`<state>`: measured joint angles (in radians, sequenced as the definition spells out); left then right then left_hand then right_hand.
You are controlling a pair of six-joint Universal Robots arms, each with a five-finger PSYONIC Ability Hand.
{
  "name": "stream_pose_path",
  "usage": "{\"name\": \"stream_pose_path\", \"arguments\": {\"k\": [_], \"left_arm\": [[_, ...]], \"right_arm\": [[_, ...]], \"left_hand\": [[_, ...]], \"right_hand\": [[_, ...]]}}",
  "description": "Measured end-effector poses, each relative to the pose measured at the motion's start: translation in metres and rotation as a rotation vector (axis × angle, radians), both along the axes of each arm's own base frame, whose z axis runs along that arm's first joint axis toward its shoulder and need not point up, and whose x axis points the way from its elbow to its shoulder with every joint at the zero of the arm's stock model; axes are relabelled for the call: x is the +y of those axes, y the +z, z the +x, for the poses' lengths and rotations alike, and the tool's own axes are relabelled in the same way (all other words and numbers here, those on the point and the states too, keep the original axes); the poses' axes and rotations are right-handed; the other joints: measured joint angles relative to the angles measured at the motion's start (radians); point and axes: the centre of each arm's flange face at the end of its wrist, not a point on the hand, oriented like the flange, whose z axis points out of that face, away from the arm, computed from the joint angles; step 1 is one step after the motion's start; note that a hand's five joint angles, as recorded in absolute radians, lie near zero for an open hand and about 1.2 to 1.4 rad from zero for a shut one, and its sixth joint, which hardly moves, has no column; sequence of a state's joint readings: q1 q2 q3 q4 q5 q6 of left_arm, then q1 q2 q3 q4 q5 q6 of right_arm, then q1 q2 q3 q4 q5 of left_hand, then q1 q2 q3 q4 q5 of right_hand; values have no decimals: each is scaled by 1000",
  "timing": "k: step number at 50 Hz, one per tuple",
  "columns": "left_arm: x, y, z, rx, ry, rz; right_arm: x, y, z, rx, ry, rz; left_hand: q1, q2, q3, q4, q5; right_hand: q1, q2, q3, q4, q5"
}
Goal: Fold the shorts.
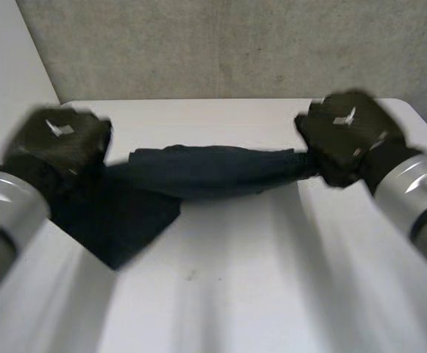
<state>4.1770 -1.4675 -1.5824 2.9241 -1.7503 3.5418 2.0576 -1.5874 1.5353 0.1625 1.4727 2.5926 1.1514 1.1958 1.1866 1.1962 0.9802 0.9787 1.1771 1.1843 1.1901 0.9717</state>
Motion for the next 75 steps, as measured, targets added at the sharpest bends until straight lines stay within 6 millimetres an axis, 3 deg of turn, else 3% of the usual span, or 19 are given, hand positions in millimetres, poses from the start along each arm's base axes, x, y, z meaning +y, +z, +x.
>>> {"name": "stream_pose_path", "arguments": {"k": [6, 11, 19, 20, 26, 32, 38, 42, 45, 46, 47, 52, 57, 62, 64, 66, 71, 72, 75], "left_arm": [[23, 36, 12, -116, -29, -147], [21, 28, 9, -181, -52, -123], [-11, -32, -10, -286, -85, 74], [-25, -56, -17, -320, -87, 142], [-64, -107, -35, -374, -81, 243], [-114, -113, -55, -345, -53, 182], [-163, -59, -72, -220, -6, -51], [-181, 21, -81, -51, 36, -358], [-172, 86, -78, 84, 65, -594], [-172, 86, -78, 84, 65, -594], [-160, 119, -73, 155, 79, -712], [-132, 161, -59, 255, 98, -871], [-126, 147, -55, 241, 94, -843], [-132, 87, -59, 153, 71, -677], [-133, 80, -59, 144, 69, -660], [-134, 34, -60, 83, 52, -535], [-132, -15, -60, 24, 36, -408], [-128, -58, -59, -32, 22, -295], [-116, -104, -60, -97, -4, -174]], "right_arm": [[21, 48, -11, 38, 4, -43], [20, 42, -10, 93, 11, 26], [-6, -14, 5, 209, 24, 216], [-15, -40, 11, 244, 27, 287], [-38, -88, 22, 281, 18, 389], [-70, -101, 36, 239, -20, 331], [-112, -52, 55, 74, -94, 46], [-129, 37, 61, -152, -128, -312], [-123, 96, 57, -295, -140, -536], [-123, 96, 57, -295, -140, -536], [-115, 130, 52, -376, -146, -661], [-102, 159, 45, -443, -153, -763], [-104, 137, 46, -384, -152, -673], [-114, 75, 52, -261, -146, -486], [-115, 69, 53, -250, -145, -470], [-119, 21, 56, -168, -139, -347], [-120, -28, 57, -89, -131, -229], [-117, -73, 56, -15, -118, -118], [-110, -117, 54, 60, -101, 0]], "left_hand": [[0, 0, 4, 0, 0], [0, 0, 4, 1, 0], [0, 1, 4, 4, 0], [0, 1, 4, 4, 0], [0, 1, 4, 4, 0], [0, 2, 4, 5, 0], [0, 2, 4, 5, 0], [0, 2, 4, 5, 0], [0, 3, 5, 5, 0], [0, 3, 5, 5, 0], [0, 3, 5, 5, 0], [0, 3, 5, 5, 0], [0, 3, 5, 5, 0], [0, 4, 5, 5, 0], [0, 4, 5, 5, 0], [0, 4, 6, 5, 0], [0, 4, 7, 5, 0], [0, 4, 7, 5, 0], [0, 4, 7, 5, 0]], "right_hand": [[0, 0, 0, 0, 0], [0, 0, 0, 0, 0], [0, 0, 0, 0, 6], [0, 0, 0, 0, 11], [0, 0, 0, 0, 14], [0, 0, 0, 0, 18], [0, 0, 0, 0, 18], [0, 0, 0, 0, 17], [0, 0, 0, 0, 18], [0, 0, 0, 0, 18], [0, 0, 0, 0, 17], [0, 0, 0, 0, 18], [0, 0, 0, 0, 18], [0, 0, 0, 1, 18], [0, 0, 0, 2, 18], [0, 0, 0, 2, 18], [0, 0, 0, 2, 18], [0, 0, 0, 2, 18], [0, 0, 0, 2, 18]]}}
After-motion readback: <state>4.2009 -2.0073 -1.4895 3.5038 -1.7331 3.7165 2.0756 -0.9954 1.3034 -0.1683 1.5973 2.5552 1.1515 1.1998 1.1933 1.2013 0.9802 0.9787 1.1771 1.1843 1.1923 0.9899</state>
